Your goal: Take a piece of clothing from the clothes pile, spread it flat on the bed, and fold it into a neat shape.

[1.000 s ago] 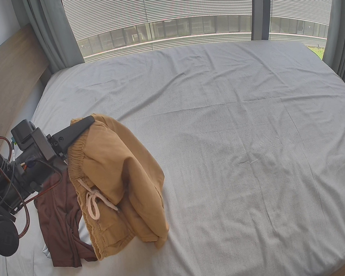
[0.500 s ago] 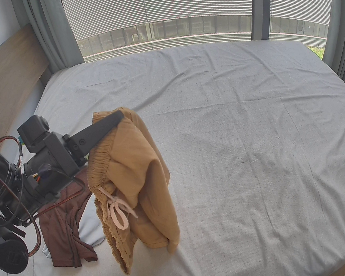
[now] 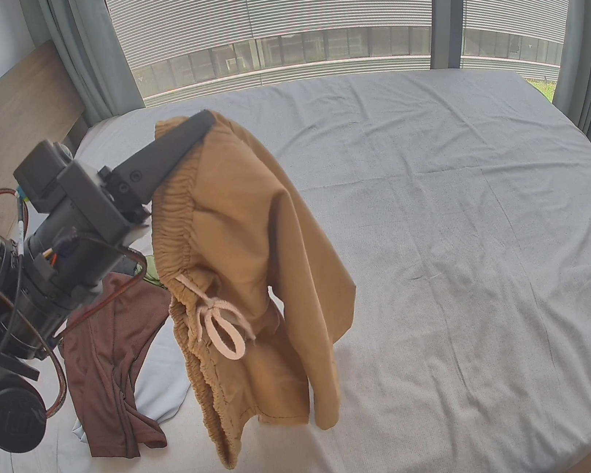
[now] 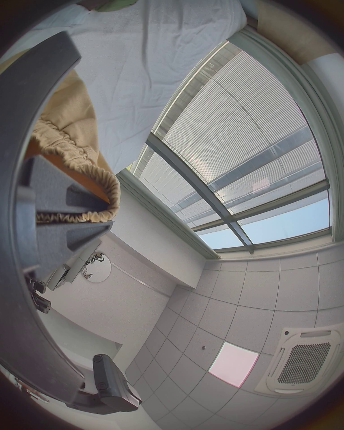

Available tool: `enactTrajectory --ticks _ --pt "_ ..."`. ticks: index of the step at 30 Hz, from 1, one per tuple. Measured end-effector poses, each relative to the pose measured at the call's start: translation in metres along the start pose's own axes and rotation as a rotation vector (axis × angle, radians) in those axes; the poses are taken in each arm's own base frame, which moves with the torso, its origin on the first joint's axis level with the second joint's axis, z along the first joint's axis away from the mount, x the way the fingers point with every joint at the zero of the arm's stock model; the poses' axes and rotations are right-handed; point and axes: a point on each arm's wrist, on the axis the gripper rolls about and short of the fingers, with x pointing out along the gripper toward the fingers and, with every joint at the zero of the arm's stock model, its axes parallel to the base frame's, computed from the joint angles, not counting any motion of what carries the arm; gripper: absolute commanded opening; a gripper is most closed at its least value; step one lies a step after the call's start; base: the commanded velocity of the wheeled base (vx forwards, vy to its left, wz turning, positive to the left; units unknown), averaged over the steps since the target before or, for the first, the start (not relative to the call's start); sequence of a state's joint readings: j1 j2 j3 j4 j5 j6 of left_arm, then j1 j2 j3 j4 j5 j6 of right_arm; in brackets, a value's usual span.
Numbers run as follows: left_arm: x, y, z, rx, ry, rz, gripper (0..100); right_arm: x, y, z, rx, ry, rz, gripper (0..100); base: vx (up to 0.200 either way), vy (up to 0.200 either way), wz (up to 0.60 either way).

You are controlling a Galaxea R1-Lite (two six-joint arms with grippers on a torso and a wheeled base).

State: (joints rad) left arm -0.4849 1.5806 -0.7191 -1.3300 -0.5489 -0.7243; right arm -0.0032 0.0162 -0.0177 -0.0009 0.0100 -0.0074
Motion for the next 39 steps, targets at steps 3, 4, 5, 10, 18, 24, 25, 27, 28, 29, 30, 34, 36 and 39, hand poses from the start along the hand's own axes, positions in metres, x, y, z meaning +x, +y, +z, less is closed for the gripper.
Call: enactTrajectory --ticks 3,4,5,10,18,24,25,27,28,29,30,34,36,39 --pt "0.003 -0.003 0.004 0.010 -0.009 -0.020 0 0.000 0.000 0.000 0.000 0.000 0.000 100 0.000 0.000 0.00" --pt "0.004 -0.003 0.004 0.010 -0.009 -0.023 0 0.000 0.000 0.000 0.000 0.000 0.000 100 0.000 0.000 0.00" --pt "0.005 -0.003 0.004 0.009 -0.010 -0.023 0 0.000 0.000 0.000 0.000 0.000 0.000 100 0.000 0.000 0.00" --pt "0.012 -0.004 0.000 0.008 -0.006 -0.039 0 0.000 0.000 0.000 0.000 0.000 0.000 100 0.000 0.000 0.00" --pt "0.028 0.000 0.005 0.079 -0.100 -0.079 0 0.000 0.000 0.000 0.000 0.000 0.000 100 0.000 0.000 0.00" --pt "0.038 -0.004 0.002 0.068 -0.112 -0.106 0 0.000 0.000 0.000 0.000 0.000 0.000 100 0.000 0.000 0.00" --pt "0.039 -0.005 0.001 0.067 -0.112 -0.110 0 0.000 0.000 0.000 0.000 0.000 0.000 100 0.000 0.000 0.00" --pt "0.041 -0.006 0.001 0.066 -0.114 -0.117 0 0.000 0.000 0.000 0.000 0.000 0.000 100 0.000 0.000 0.00" --pt "0.041 -0.006 0.002 0.066 -0.116 -0.118 0 0.000 0.000 0.000 0.000 0.000 0.000 100 0.000 0.000 0.00" --pt "0.042 -0.006 0.001 0.065 -0.117 -0.120 0 0.000 0.000 0.000 0.000 0.000 0.000 100 0.000 0.000 0.00" --pt "0.042 -0.006 0.001 0.064 -0.120 -0.124 0 0.000 0.000 0.000 0.000 0.000 0.000 100 0.000 0.000 0.00" --pt "0.042 -0.003 -0.001 0.060 -0.119 -0.116 0 0.000 0.000 0.000 0.000 0.000 0.000 100 0.000 0.000 0.00" --pt "0.042 0.001 -0.004 0.056 -0.117 -0.099 0 0.000 0.000 0.000 0.000 0.000 0.000 100 0.000 0.000 0.00" --pt "0.041 0.005 -0.006 0.054 -0.114 -0.083 0 0.000 0.000 0.000 0.000 0.000 0.000 100 0.000 0.000 0.00"
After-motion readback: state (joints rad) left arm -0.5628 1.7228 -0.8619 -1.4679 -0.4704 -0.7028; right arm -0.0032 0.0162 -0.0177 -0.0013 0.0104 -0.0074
